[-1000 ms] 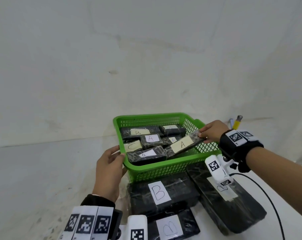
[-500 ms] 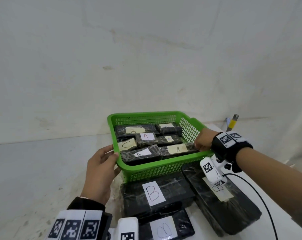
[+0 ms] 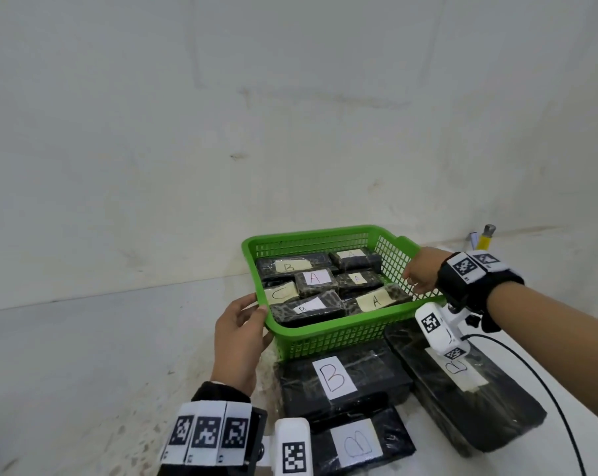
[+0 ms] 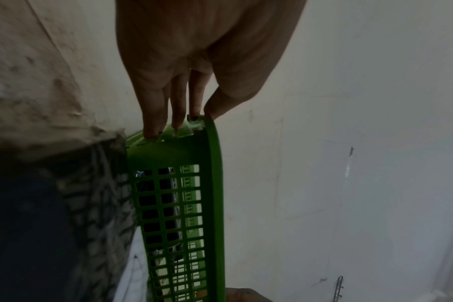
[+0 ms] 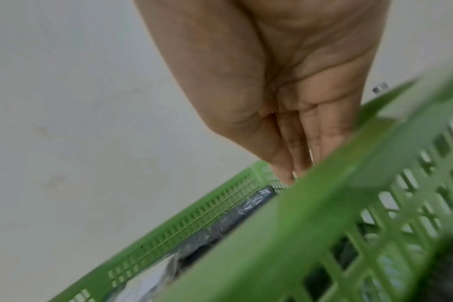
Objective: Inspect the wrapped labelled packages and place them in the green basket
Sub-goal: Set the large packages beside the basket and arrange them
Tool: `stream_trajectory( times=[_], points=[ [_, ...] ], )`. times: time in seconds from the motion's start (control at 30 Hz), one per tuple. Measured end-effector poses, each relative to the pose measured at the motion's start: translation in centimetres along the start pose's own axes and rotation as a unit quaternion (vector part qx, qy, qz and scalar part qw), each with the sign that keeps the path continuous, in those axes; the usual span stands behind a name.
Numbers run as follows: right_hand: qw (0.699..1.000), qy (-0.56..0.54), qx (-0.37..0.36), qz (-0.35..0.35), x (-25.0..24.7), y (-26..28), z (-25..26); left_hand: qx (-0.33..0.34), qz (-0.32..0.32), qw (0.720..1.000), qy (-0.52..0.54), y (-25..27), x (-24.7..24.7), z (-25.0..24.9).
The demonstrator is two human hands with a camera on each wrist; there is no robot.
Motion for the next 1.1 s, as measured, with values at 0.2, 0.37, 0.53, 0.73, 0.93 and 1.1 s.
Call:
stream_trajectory(
  times=[0.2, 0.37, 0.53, 0.73, 0.93, 1.1],
  points=[
    [0.997, -0.047, -0.038, -0.057, -0.5, 4.5, 2.6, -0.018, 0.034, 0.999, -0.034, 1.9, -1.8, -0.1],
    [0.986, -0.106, -0.116, -0.062, 1.8, 10.8, 5.4, -0.011, 0.023, 0.996, -0.084, 6.0, -6.9, -0.1],
    [0.960, -0.248, -0.122, 0.032, 6.8, 18.0, 7.2, 0.024, -0.060, 0.984, -0.168, 11.2, -15.1, -0.4],
    [0.888, -0.422, -0.077, 0.166, 16.6, 25.7, 7.7, 0.040, -0.163, 0.919, -0.356, 15.9, -27.6, -3.0],
    [0.862, -0.446, -0.050, 0.236, 24.8, 31.5, 8.6, -0.064, -0.266, 0.858, -0.435, 17.0, -35.2, -2.9],
    [0.853, -0.451, -0.049, 0.257, 27.4, 35.0, 9.6, -0.162, -0.203, 0.796, -0.546, 15.8, -36.0, -0.9]
  ],
)
Point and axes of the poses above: each hand's wrist, its own y-axis away from the middle knuckle, its own x-axis out of the palm, z = x × y, the point moved 2 cm from there along -y, towards the middle knuckle, and after that the axes turned 15 degrees about -y, right-handed, at the moved point
